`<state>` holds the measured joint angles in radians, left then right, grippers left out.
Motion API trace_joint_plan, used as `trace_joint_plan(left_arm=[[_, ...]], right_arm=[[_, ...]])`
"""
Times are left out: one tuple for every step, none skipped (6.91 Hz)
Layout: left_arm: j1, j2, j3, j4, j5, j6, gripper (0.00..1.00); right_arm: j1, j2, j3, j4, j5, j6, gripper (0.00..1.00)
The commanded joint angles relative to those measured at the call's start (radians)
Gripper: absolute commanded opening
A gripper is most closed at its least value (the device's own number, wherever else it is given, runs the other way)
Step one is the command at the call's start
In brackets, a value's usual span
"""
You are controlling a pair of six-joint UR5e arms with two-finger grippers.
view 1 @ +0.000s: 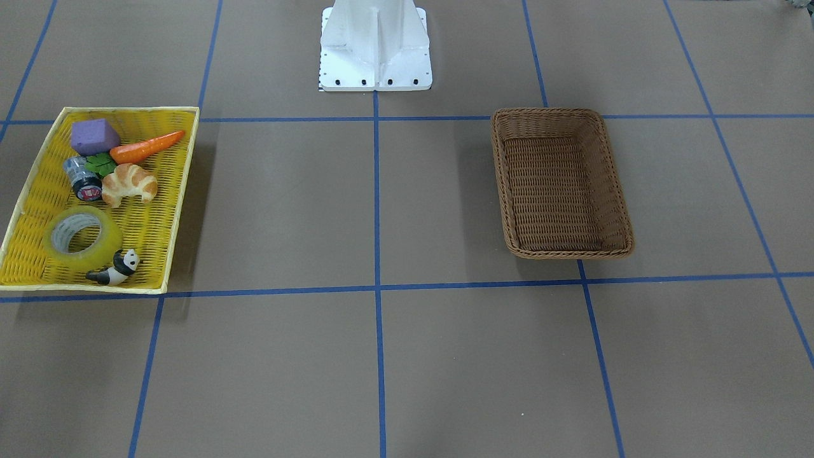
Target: Move tape to another basket
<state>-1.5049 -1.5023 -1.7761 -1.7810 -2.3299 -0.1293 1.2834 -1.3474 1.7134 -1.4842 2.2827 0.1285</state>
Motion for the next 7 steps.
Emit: trace_joint_plan(left_arm=[[0.0, 0.001, 0.003, -0.002, -0.006, 0.0, 0.98], [0.0, 0.001, 0.007, -0.002, -0.006, 0.0, 0.98], [0.0, 0.001, 0.01, -0.002, -0.006, 0.0, 0.98], [0.0, 0.001, 0.009, -0.003, -0.006, 0.0, 0.98], [0.0, 0.001, 0.009, -0.003, -0.008, 0.0, 0.98], [0.002, 0.001, 0.009, -0.003, -0.006, 0.0, 0.98], [0.0, 0.001, 0.007, -0.003, -0.008, 0.0, 0.98]], right_arm=[[-0.087, -0.003, -0.024, 0.035, 0.009, -0.012, 1.0], [-0.11, -0.009, -0.031, 0.035, 0.009, -0.032, 1.0], [-0.114, -0.01, -0.05, 0.033, 0.009, -0.082, 1.0], [-0.114, -0.01, -0.089, 0.032, 0.008, -0.157, 1.0], [-0.118, -0.004, -0.122, 0.03, 0.008, -0.208, 1.0], [-0.122, -0.009, -0.132, 0.028, 0.006, -0.211, 1.0], [-0.134, -0.01, -0.136, 0.027, 0.004, -0.211, 1.0]])
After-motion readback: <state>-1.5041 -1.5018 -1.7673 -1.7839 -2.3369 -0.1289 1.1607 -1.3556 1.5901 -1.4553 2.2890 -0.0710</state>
